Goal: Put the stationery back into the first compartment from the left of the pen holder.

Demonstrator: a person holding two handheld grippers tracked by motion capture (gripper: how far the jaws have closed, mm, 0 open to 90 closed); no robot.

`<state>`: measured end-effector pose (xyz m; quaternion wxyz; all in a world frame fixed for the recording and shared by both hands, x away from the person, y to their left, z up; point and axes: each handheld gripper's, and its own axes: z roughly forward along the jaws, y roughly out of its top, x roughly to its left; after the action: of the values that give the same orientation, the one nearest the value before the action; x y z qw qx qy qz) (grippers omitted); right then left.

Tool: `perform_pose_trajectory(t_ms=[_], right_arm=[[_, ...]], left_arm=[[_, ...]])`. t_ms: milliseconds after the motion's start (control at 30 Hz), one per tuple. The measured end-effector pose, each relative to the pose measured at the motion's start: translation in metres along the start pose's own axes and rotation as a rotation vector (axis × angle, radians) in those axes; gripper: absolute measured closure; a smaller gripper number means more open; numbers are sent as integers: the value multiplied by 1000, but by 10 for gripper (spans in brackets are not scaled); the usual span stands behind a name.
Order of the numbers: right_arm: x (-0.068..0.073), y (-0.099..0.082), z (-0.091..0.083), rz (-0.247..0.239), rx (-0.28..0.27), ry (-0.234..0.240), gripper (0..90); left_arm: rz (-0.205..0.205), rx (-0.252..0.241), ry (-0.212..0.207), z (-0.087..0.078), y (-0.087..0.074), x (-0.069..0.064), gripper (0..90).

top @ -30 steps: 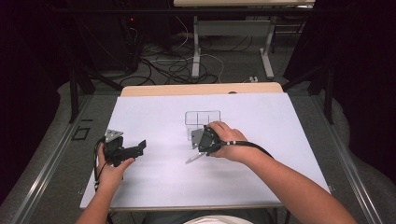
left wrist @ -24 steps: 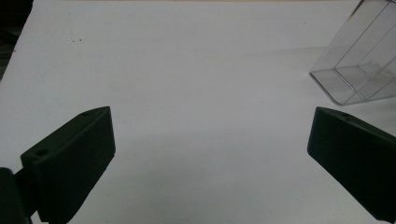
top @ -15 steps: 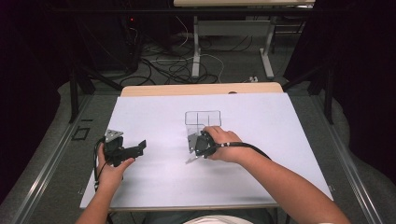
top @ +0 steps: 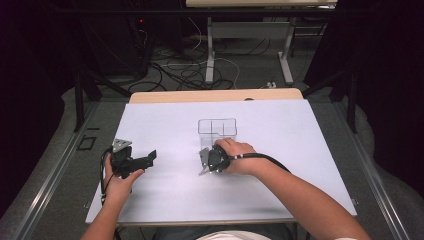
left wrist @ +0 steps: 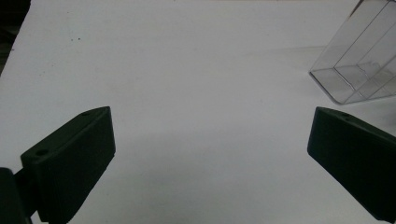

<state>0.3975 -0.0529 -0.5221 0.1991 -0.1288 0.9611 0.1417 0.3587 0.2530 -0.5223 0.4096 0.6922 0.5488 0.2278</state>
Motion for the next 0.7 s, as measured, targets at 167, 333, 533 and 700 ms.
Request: perform_pose_trajectory(t_ms=[167, 333, 533, 700], right_arm=[[2, 2, 1, -29, 0, 21, 644], [4, 5, 2, -68, -4, 30, 675], [8, 8, 8, -105, 12, 49, 687], [8, 9, 12, -118, 15, 61, 703]], left_arm=[[2, 4, -1, 0, 0, 0, 10], [-1, 4, 0, 0, 0, 0, 10], [-2, 3, 0, 0, 0, 0, 11], [-2, 3, -1, 0, 0, 0, 11]])
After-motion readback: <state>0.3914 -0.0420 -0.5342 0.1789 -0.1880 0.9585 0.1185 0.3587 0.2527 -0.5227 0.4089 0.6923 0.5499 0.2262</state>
